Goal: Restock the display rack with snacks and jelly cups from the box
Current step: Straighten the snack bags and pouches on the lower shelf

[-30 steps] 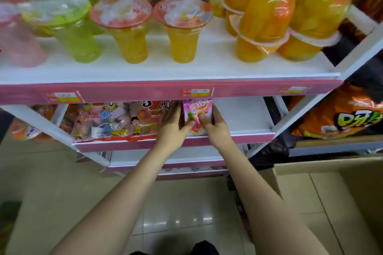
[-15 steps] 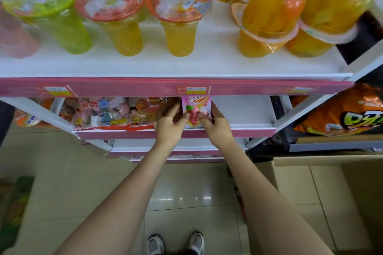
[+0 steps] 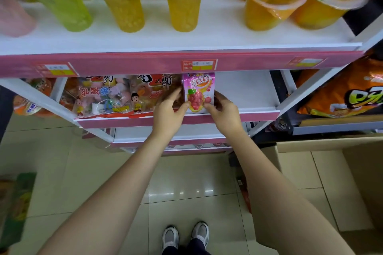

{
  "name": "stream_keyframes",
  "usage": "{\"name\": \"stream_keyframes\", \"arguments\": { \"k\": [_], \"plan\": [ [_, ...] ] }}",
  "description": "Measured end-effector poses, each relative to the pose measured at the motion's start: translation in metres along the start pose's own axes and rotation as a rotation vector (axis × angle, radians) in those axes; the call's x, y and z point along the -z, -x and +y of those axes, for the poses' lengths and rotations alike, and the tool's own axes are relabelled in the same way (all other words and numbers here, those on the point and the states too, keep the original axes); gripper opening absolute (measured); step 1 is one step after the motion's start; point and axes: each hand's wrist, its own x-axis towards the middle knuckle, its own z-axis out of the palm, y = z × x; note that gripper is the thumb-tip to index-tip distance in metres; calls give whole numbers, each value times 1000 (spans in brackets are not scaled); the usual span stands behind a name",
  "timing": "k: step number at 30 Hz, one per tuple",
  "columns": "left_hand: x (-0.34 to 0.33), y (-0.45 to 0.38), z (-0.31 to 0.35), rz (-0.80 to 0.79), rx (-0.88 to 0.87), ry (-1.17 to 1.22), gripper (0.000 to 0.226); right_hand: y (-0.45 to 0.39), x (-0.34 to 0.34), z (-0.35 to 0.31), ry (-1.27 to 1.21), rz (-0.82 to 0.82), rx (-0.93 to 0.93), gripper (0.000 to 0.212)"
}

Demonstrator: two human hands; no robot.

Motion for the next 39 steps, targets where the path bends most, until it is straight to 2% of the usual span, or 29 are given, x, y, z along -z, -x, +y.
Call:
{"name": "stream_keyframes", "arguments": {
  "k": [4, 9, 14, 22, 25, 28, 31, 39],
  "plan": [
    [15, 19, -16, 102, -170, -375, 50, 13, 1, 0, 50, 69, -17, 44],
    [23, 21, -31, -146, -185, -720, 56, 15, -11, -2, 79, 123, -15, 34],
    [23, 19, -37, -156, -186, -868, 55, 15, -13, -5, 86, 131, -14, 32],
    [28, 23, -33, -88, -146, -842, 45, 14, -16, -9, 126, 114, -23, 32],
    [28, 22, -24, -74, -111, -767, 49, 9, -16, -6, 143, 107, -51, 35],
    [24, 14, -14, -69, -94, -628, 62, 5, -17, -7, 64, 96, -64, 52],
    [16, 5, -8, -90, -119, -607, 65, 0, -19, -11, -77, 79, -119, 67],
    [-10, 4, -8, -52, -72, -595, 60, -5, -24, -6, -59, 86, -42, 31]
  ]
}}
